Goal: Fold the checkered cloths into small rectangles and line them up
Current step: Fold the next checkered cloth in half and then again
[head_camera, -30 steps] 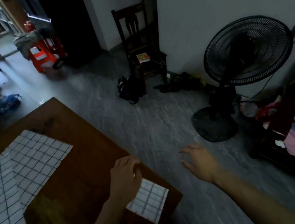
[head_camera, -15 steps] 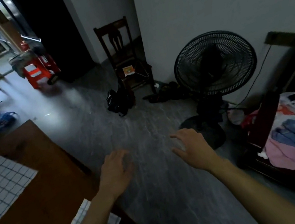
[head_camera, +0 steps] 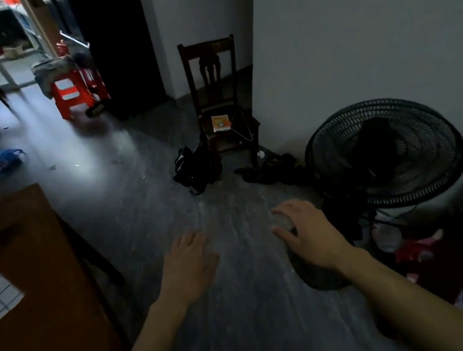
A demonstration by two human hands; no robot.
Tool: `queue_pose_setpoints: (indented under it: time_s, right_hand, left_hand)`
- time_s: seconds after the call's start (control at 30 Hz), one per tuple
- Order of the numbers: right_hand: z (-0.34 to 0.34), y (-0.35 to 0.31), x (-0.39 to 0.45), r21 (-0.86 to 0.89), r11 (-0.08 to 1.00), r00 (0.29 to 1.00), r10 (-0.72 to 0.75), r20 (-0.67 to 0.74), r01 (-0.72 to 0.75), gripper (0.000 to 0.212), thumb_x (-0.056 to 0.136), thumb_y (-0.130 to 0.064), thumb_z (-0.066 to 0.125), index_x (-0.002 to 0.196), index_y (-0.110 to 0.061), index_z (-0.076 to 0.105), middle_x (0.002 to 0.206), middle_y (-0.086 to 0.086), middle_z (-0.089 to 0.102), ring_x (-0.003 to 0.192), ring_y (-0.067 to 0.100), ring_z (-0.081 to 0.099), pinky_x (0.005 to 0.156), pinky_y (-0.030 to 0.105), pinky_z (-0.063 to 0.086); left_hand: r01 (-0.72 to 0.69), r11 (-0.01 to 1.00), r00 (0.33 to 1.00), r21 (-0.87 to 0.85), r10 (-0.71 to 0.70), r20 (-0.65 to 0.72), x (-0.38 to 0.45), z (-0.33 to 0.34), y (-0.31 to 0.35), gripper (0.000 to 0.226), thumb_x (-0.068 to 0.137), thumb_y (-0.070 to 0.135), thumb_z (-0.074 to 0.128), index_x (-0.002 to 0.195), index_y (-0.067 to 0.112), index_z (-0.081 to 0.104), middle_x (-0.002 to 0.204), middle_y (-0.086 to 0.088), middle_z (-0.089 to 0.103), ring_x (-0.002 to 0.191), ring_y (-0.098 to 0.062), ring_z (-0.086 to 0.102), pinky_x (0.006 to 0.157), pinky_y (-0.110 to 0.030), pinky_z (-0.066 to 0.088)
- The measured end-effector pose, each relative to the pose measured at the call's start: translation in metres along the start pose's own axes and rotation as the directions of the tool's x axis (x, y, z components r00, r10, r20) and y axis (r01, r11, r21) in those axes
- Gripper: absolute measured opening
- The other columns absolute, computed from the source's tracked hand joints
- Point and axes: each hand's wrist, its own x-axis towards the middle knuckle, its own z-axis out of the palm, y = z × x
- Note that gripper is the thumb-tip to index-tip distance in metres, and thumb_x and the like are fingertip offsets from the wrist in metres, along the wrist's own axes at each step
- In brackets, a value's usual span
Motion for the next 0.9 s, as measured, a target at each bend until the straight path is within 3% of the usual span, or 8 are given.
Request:
queue_pose_setpoints:
  time_s: [0.13,0.37,0.6,0.67,0.8,0.9]
  right_hand:
    - [-0.001,0.002,0.066,-0.09,0.994,0.997,-0.055,0.049,0.059,0.05,0.096,-0.056,0.043,0.137,-0.028,0.047,0.141,-0.004,0.044,0.13,0.019,0.038,0.105,0.039,0.036]
    - [0.026,0.006,0.158,-0.017,0.994,0.98,-0.106,0.167,0.111,0.051,0.098,-0.052,0.039,0.142,-0.027,0.042,0.15,-0.001,0.036,0.137,0.02,0.03,0.112,0.039,0.029]
    - [0.043,0.013,0.263,0.104,0.961,0.941,-0.271,0.201,0.254,0.056,0.095,-0.054,0.045,0.142,-0.024,0.044,0.153,0.004,0.035,0.14,0.023,0.028,0.115,0.041,0.027]
    - [0.042,0.013,0.295,0.135,0.947,0.923,-0.316,0.22,0.292,0.062,0.091,-0.06,0.039,0.141,-0.025,0.045,0.152,0.002,0.036,0.139,0.022,0.03,0.113,0.042,0.03]
    - [0.042,0.003,0.353,0.177,0.901,0.863,-0.431,0.264,0.396,0.059,0.093,-0.056,0.043,0.14,-0.02,0.048,0.148,0.004,0.039,0.135,0.024,0.036,0.11,0.042,0.033]
    - [0.047,-0.017,0.388,0.244,0.844,0.8,-0.533,0.276,0.478,0.056,0.094,-0.052,0.046,0.135,-0.015,0.052,0.138,0.005,0.048,0.125,0.026,0.046,0.106,0.04,0.039]
  left_hand:
    - [0.027,0.999,0.999,0.024,-0.026,-0.036,0.038,-0.01,-0.013,0.064,0.08,0.059,0.028,0.123,0.021,0.057,0.129,-0.001,0.056,0.114,-0.029,0.052,0.084,-0.041,0.045]
    - [0.165,0.983,0.985,0.074,-0.161,-0.057,0.087,-0.018,-0.04,0.059,0.088,0.061,0.027,0.119,0.024,0.059,0.124,0.003,0.057,0.112,-0.025,0.052,0.082,-0.042,0.048]
    - [0.377,0.919,0.926,0.112,-0.373,-0.055,0.141,-0.029,-0.053,0.078,0.08,0.068,0.011,0.131,0.025,0.052,0.143,0.002,0.045,0.129,-0.023,0.041,0.097,-0.039,0.042]
    - [0.446,0.889,0.895,0.108,-0.439,-0.08,0.159,-0.035,-0.054,0.076,0.081,0.069,0.014,0.133,0.026,0.051,0.144,0.002,0.044,0.129,-0.023,0.041,0.098,-0.038,0.042]
    - [0.584,0.808,0.811,0.084,-0.576,-0.102,0.179,-0.05,-0.051,0.047,0.097,0.054,0.04,0.136,0.029,0.047,0.149,0.003,0.039,0.134,-0.019,0.036,0.105,-0.039,0.039]
    - [0.709,0.705,0.694,0.005,-0.696,-0.185,0.176,-0.062,-0.053,0.043,0.097,0.049,0.044,0.134,0.028,0.049,0.146,0.002,0.042,0.131,-0.02,0.04,0.105,-0.041,0.039]
